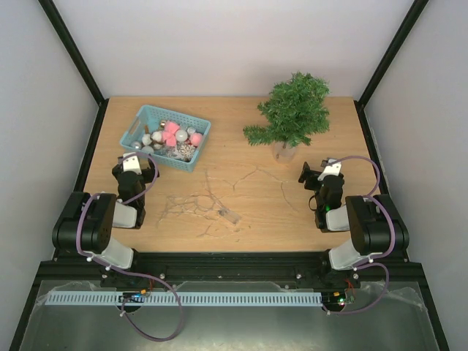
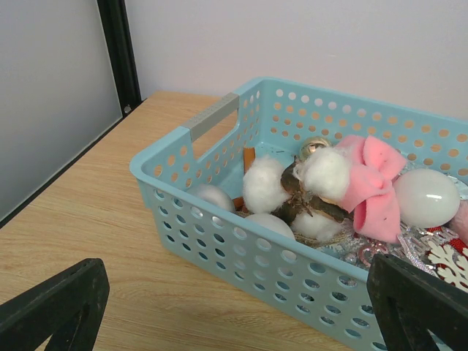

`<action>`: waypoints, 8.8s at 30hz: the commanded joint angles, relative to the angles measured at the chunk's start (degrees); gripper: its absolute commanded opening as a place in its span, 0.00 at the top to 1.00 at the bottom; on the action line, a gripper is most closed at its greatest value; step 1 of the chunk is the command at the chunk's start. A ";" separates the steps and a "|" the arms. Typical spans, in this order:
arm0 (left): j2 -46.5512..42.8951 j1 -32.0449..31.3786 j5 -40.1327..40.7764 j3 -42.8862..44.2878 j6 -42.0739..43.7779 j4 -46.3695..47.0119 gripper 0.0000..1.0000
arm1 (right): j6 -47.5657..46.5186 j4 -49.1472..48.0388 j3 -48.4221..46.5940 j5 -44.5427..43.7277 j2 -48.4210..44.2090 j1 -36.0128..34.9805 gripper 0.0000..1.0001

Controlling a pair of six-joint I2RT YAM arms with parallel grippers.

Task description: Decorate the small christmas tree

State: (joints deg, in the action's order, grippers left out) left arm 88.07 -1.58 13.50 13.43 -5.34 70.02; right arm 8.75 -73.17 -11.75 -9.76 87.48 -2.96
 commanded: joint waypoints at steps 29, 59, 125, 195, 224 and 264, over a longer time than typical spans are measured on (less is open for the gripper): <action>-49.59 -2.81 -7.96 20.31 -14.19 -63.86 0.01 | 17.57 66.71 -19.60 -4.56 -46.30 0.15 0.01; -52.06 -9.82 -33.33 27.78 -31.16 -107.42 0.01 | 28.71 89.85 -26.18 6.65 -25.05 -50.13 0.22; -47.74 -9.77 -37.93 25.22 -30.29 -101.67 0.00 | 1.39 88.86 -50.06 0.20 15.30 -56.74 0.62; -11.26 -39.46 -9.93 45.81 -17.97 -64.16 0.97 | 0.63 113.71 -75.27 -1.21 -14.02 -41.73 0.62; 27.73 -39.46 -27.27 122.94 -10.53 -91.67 0.98 | 2.76 116.31 -96.90 8.74 -5.03 -5.76 0.61; 33.30 -38.38 -25.45 122.17 -11.53 -92.19 0.98 | 5.23 106.66 -84.45 12.01 -4.00 -2.83 0.60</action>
State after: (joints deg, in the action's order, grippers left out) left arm 118.80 -41.85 -10.55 133.88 -16.08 -23.20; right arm 13.96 34.24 -92.62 3.14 81.10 -5.98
